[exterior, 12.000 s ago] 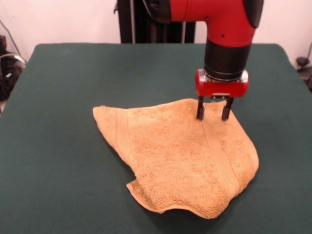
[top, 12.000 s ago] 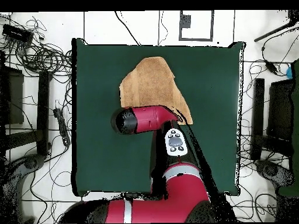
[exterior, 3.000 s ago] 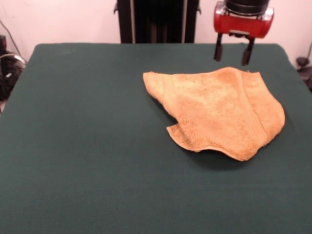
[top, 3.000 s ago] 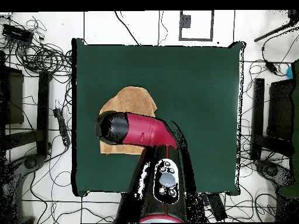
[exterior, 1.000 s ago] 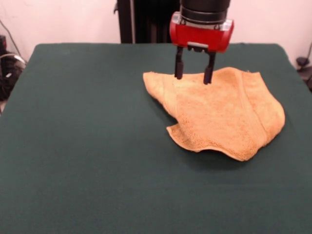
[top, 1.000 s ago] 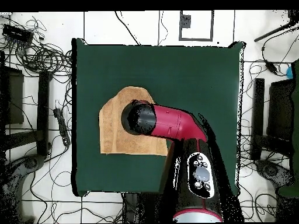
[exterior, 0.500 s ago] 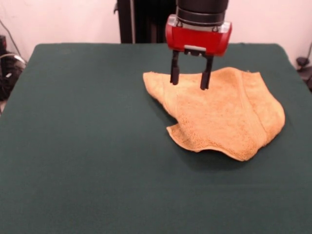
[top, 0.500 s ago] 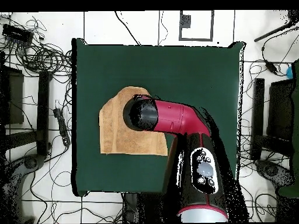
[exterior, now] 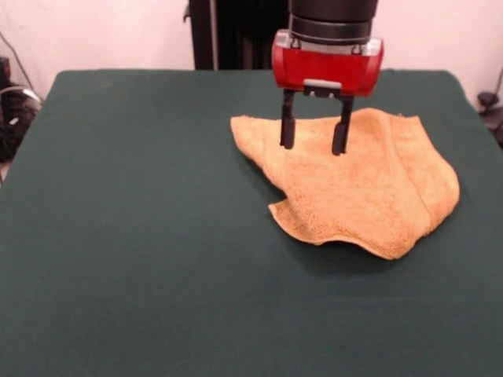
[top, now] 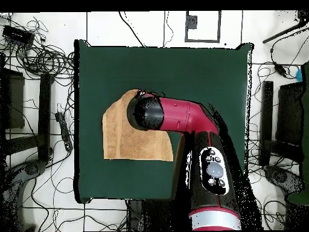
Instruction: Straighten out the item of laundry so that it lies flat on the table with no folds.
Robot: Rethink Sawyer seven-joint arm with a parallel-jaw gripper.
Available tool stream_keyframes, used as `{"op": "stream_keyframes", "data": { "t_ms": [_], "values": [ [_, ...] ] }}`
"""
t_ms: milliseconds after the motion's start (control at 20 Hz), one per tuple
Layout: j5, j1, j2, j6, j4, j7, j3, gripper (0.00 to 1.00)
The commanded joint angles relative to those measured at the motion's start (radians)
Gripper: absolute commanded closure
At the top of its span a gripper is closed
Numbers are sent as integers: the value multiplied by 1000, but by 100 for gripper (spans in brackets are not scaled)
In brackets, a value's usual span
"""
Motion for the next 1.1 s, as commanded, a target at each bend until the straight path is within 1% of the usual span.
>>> {"op": "stream_keyframes", "data": {
  "t_ms": [50, 650, 900, 1100],
  "values": [
    [-49, -13, 72, -65, -8, -23, 146, 0],
    [-124, -2, 122, -41, -49, 2, 105, 0],
    [-142, -7, 131, -32, -37, 8, 108, 0],
    [-133, -12, 135, 6, -31, 7, 121, 0]
  ]
}}
